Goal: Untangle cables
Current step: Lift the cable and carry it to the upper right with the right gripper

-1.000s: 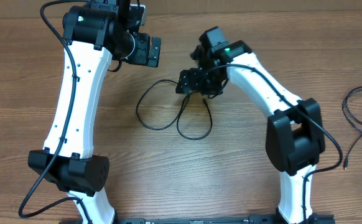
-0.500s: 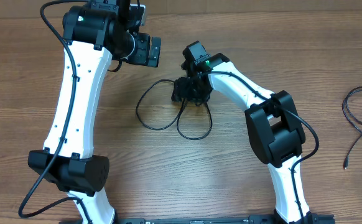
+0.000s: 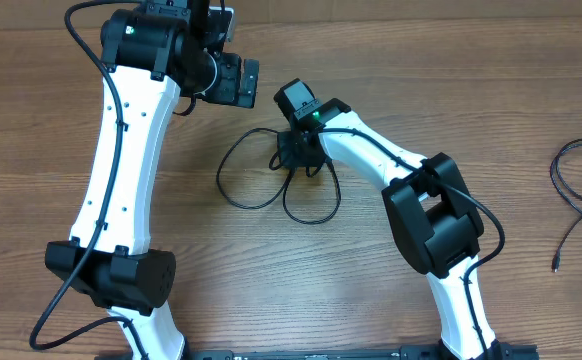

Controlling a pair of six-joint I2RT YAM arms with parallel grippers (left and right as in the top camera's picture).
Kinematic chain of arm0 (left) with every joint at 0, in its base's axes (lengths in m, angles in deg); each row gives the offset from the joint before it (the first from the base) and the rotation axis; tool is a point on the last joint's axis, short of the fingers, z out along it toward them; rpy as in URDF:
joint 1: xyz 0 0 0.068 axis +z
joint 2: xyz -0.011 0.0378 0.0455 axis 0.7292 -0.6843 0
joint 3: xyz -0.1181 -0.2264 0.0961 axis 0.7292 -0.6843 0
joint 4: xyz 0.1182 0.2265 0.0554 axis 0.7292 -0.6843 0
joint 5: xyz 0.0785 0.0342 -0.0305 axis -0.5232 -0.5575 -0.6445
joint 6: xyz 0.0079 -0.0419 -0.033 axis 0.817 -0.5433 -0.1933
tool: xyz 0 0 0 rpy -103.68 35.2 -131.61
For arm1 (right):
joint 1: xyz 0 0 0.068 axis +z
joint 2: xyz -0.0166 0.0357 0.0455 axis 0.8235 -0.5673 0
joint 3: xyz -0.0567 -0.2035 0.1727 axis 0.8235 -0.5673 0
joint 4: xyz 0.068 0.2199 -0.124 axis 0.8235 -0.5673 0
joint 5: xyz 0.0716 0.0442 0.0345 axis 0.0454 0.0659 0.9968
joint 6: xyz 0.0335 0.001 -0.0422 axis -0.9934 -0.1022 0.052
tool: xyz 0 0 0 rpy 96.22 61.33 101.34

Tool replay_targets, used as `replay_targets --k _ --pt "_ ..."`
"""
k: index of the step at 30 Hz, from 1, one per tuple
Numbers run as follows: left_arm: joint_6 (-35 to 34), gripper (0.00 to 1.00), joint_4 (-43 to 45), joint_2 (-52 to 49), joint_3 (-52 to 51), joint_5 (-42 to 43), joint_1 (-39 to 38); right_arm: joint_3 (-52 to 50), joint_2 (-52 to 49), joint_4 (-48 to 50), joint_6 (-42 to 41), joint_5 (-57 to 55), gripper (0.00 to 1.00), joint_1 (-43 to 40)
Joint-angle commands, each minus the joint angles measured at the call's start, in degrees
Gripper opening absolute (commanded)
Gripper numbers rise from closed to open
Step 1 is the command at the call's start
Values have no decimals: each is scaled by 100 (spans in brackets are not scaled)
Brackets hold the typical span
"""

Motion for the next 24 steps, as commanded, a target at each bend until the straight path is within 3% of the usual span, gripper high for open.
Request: replay_targets --k 1,2,4,17,24 --pt "-79 100 7 120 76 57 -2 -282 -236 -109 -177 -332 20 46" --pt "-79 100 7 120 76 57 -2 -282 -236 -111 -175 -337 11 46" --pt "-79 100 7 120 76 57 -2 -282 -236 -116 -175 -341 4 46" --pt "-79 100 7 120 76 59 -2 -144 -210 -496 -173 -678 4 -280" --pt "-79 100 7 120 76 57 -2 1272 -177 -1567 -168 -1193 4 -1303"
